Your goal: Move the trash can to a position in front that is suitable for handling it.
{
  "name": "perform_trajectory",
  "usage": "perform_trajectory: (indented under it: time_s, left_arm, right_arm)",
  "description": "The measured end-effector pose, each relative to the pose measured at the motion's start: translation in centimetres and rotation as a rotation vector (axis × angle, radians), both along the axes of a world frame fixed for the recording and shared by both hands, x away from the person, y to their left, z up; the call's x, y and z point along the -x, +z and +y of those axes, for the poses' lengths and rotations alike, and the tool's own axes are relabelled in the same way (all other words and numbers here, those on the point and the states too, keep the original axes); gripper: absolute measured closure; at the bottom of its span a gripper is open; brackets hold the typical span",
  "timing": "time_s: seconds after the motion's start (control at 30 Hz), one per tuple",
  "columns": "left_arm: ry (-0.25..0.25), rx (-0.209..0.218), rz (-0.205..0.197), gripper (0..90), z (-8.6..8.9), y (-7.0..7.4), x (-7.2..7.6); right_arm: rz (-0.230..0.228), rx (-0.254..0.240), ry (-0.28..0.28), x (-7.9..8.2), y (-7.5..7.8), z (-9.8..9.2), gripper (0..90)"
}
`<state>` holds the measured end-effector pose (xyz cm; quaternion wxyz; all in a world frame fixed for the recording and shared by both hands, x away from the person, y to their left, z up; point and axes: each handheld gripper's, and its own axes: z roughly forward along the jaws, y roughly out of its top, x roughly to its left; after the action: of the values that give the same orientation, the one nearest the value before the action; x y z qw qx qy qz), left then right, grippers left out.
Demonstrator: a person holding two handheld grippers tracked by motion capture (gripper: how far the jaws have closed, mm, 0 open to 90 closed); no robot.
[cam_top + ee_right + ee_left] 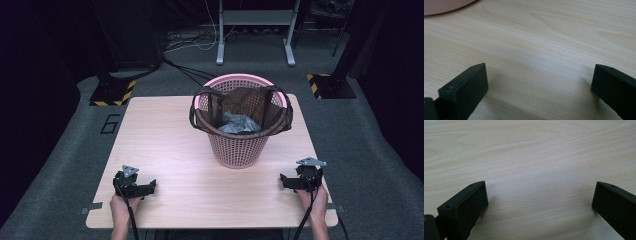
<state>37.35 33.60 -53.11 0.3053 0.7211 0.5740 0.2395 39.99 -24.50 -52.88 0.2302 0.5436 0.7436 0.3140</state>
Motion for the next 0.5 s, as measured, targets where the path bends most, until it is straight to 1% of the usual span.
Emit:
perform_trajectory:
  time_s: [0.1,0.13,0.2,0.27,0.33,0.4,0.5]
  left_arm:
    - [0.012,0.003,0.001,0.0,-0.2,0.0,0.2]
    - [0.014,-0.001,0.016,0.0,-0.4,0.1,0.3]
    - [0.010,-0.001,0.020,0.0,-0.5,0.1,0.3]
    - [0.011,0.003,0.033,0.0,-0.6,0.3,0.4]
    - [0.015,0.051,0.039,0.0,-0.7,0.5,0.4]
    - [0.005,0.072,0.049,0.0,-0.9,0.6,0.4]
    - [-0.017,0.086,0.061,0.0,-1.5,0.8,0.4]
  right_arm:
    - [0.002,-0.002,0.003,0.0,0.0,0.0,0.0]
    - [0.004,-0.005,0.002,0.0,0.0,0.0,0.0]
    - [0.005,-0.005,0.002,0.0,0.0,0.0,0.0]
    - [0.004,-0.007,0.002,0.0,0.0,0.0,0.0]
    - [0.004,-0.008,0.002,0.0,0.0,0.0,0.0]
    - [0.004,-0.008,0.003,0.0,0.0,0.0,0.0]
    - [0.004,-0.008,0.004,0.0,0.0,0.0,0.0]
